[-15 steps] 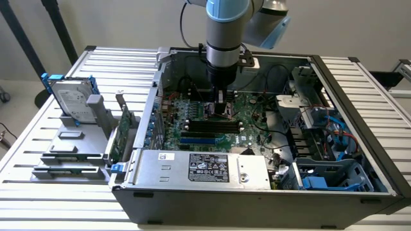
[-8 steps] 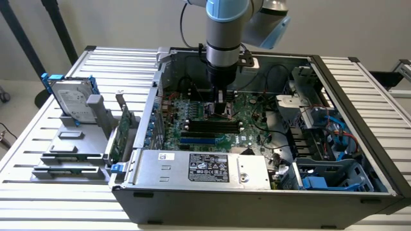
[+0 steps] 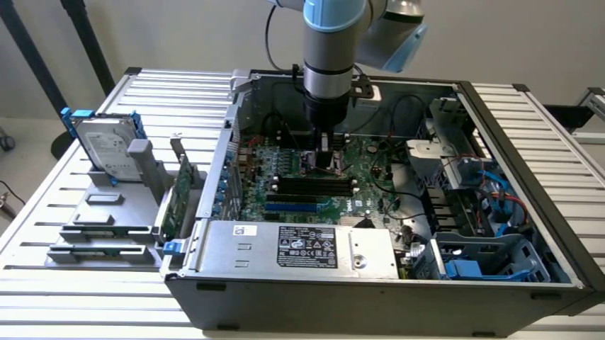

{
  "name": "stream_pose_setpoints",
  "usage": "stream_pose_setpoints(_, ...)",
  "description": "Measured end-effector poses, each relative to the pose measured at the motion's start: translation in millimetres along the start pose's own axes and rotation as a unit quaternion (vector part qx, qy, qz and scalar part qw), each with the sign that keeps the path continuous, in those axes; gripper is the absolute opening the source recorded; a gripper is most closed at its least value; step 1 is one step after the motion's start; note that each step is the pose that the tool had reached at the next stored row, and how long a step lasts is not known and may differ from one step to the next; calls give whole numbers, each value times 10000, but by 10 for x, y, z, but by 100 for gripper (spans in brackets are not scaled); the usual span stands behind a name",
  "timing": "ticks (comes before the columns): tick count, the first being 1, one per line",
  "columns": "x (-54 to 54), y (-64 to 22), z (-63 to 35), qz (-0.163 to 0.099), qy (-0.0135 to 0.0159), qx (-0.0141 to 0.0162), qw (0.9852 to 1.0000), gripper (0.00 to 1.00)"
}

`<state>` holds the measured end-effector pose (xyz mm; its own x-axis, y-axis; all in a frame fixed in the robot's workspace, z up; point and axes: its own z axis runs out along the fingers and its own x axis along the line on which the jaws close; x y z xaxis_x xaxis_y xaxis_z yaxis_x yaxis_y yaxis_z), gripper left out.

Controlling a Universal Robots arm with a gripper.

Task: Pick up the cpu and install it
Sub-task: 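Place the cpu into insertion slot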

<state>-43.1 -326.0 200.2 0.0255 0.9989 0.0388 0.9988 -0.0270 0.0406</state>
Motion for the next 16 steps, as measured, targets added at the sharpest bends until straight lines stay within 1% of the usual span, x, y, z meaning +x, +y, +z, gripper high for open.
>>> stream_pose_setpoints(1,0,0,6,0,-7,-1,10000,54)
stream_pose_setpoints(11,-1,-1,14,-1,-21,-1,10000,54)
stream_pose_setpoints(16,0,-4,14,-1,-21,-1,10000,54)
